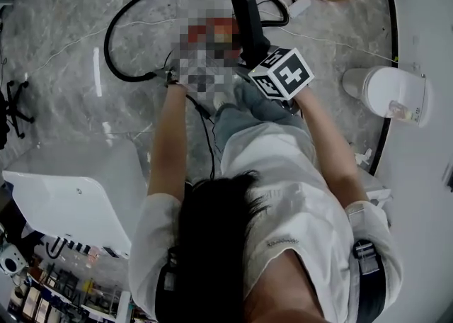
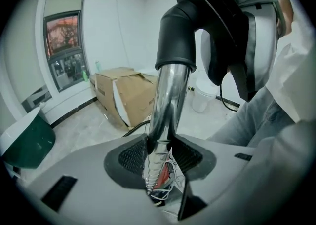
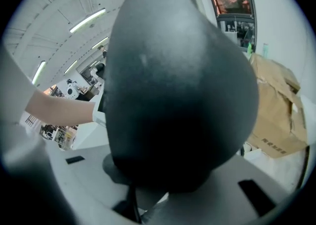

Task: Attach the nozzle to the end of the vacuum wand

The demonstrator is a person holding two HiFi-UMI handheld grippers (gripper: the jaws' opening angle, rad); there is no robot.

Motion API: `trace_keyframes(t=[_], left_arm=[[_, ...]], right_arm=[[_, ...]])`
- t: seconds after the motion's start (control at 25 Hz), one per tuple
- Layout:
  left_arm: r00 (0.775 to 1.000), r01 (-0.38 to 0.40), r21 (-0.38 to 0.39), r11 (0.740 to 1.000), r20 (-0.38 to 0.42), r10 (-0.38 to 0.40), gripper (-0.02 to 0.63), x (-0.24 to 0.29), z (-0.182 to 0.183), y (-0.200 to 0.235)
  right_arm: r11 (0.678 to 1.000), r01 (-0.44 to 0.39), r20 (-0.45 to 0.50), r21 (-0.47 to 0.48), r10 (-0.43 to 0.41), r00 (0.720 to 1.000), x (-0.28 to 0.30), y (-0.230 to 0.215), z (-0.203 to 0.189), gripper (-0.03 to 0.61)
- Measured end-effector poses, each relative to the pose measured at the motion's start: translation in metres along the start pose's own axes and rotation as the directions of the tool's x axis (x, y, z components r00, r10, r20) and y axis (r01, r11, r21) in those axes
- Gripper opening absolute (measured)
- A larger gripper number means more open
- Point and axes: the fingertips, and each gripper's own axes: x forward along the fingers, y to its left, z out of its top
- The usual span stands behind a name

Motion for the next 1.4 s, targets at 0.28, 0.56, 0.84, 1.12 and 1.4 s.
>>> trace_keyframes(t=[0.28, 0.56, 0.84, 1.12, 1.4], left_arm=[[1.000, -0.021, -0.011, 1.000, 0.008, 0.021, 0.158, 0.001, 0.005, 0.013], [0.999, -0.043, -0.001, 0.999, -0.002, 0.043, 0.156, 0.002, 0.005, 0.007], [0.999, -0.037, -0.007, 0.999, -0.009, 0.037, 0.157, 0.008, -0.001, 0.011], [0.999, -0.037, -0.025, 0.999, -0.021, 0.036, 0.157, 0.006, 0.002, 0.019], [0.999, -0.049, -0.023, 0.999, -0.022, 0.049, 0.158, 0.008, 0.006, 0.007]], right_arm=[[0.999, -0.044, 0.045, 0.005, 0.044, 0.998, 0.006, 0.002, 0.007, 0.179], [0.999, 0.001, 0.074, 0.033, -0.003, 0.997, 0.002, -0.004, 0.001, 0.195], [0.995, 0.042, 0.152, 0.095, -0.056, 0.987, -0.008, -0.018, 0.011, 0.252], [0.993, 0.005, 0.230, 0.116, -0.031, 0.973, -0.015, -0.019, 0.027, 0.298], [0.994, 0.036, 0.239, 0.100, -0.059, 0.969, -0.021, -0.020, 0.012, 0.298]])
